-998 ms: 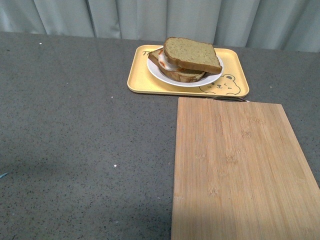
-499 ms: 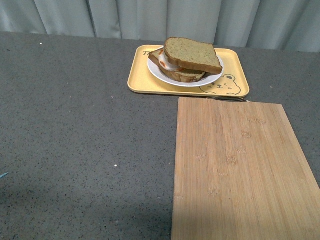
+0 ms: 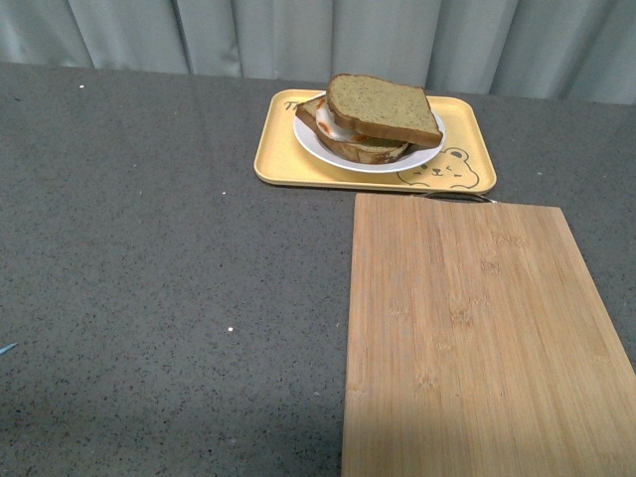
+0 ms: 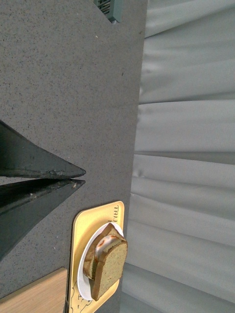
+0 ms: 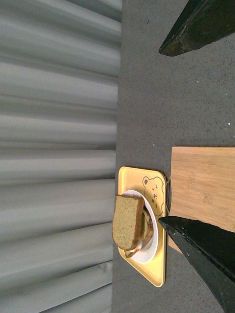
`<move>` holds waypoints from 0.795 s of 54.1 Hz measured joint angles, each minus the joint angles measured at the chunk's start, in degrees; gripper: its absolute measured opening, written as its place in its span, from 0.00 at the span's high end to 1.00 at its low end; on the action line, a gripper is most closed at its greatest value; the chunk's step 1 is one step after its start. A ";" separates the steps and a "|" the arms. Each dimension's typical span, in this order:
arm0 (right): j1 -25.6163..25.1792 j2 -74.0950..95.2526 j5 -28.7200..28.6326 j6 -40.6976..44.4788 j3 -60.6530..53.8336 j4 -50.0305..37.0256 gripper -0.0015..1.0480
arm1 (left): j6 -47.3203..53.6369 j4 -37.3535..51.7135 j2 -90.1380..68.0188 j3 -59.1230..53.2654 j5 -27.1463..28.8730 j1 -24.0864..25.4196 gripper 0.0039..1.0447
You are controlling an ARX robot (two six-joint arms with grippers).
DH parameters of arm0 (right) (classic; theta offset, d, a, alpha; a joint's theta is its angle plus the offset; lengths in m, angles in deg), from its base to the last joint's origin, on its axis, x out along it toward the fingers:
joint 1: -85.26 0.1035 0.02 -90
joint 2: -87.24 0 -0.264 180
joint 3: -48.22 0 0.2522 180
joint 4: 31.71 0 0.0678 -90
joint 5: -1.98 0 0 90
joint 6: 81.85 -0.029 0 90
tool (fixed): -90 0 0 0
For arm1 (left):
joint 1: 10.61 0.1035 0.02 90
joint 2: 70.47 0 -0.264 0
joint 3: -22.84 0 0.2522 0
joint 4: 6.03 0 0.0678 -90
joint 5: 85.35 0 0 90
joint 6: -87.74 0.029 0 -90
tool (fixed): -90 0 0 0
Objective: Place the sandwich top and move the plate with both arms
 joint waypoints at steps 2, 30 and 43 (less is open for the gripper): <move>0.00 0.00 0.00 0.00 0.00 0.00 0.09 | 0.00 -0.94 1.01 0.00 0.00 0.00 0.97; 0.00 0.00 0.00 0.00 0.00 0.00 0.09 | 0.00 -13.60 14.05 -0.02 0.00 0.00 0.97; 0.00 0.00 0.00 0.00 0.00 0.02 0.09 | 0.00 -18.21 18.62 0.00 0.00 0.00 0.97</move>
